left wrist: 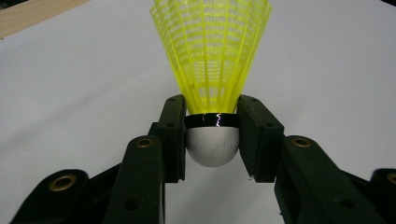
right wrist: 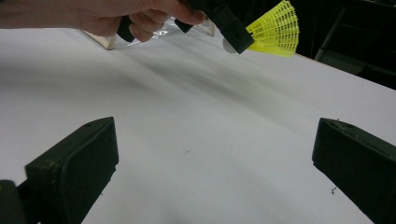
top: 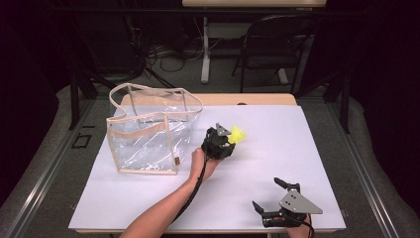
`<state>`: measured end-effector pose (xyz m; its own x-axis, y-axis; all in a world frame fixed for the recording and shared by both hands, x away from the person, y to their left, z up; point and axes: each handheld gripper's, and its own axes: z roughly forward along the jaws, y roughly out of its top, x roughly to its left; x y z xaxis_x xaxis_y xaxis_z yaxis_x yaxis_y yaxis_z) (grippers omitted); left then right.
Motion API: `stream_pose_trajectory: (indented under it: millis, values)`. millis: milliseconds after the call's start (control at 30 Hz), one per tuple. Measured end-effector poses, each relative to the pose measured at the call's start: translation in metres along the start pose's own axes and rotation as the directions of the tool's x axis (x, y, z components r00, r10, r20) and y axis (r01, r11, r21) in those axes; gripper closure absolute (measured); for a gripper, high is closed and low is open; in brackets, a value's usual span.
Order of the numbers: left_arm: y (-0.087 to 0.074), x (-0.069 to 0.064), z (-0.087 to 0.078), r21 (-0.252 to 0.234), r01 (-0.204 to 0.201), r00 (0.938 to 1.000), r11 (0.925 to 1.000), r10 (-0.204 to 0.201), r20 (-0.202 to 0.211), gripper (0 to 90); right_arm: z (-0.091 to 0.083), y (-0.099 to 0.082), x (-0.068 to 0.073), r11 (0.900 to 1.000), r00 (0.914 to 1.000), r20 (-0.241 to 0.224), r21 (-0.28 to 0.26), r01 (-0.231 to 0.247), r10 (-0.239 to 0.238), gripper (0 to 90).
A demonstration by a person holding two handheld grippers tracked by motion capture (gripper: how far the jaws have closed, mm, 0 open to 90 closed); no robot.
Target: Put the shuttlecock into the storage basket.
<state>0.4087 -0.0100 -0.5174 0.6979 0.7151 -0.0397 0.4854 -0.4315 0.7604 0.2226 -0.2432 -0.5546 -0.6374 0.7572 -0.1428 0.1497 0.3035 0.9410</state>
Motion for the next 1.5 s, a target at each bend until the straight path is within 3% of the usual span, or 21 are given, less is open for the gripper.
stream_pose_trajectory:
  millis: [800, 1500]
  values:
    - [-0.004, 0.018, -0.024, 0.008, -0.053, 0.9985, 0.9986, 0.053, 0.017, 64.3, 0.001, -0.001, -0.001, 1.0, 1.0, -0.002, 0.002, -0.001, 0.001, 0.0]
    - [0.009, 0.023, -0.042, 0.026, -0.117, 0.9926, 0.9928, 0.116, 0.037, 64.4, 0.002, -0.001, 0.0, 1.0, 1.0, -0.003, 0.007, 0.0, 0.0, 0.0]
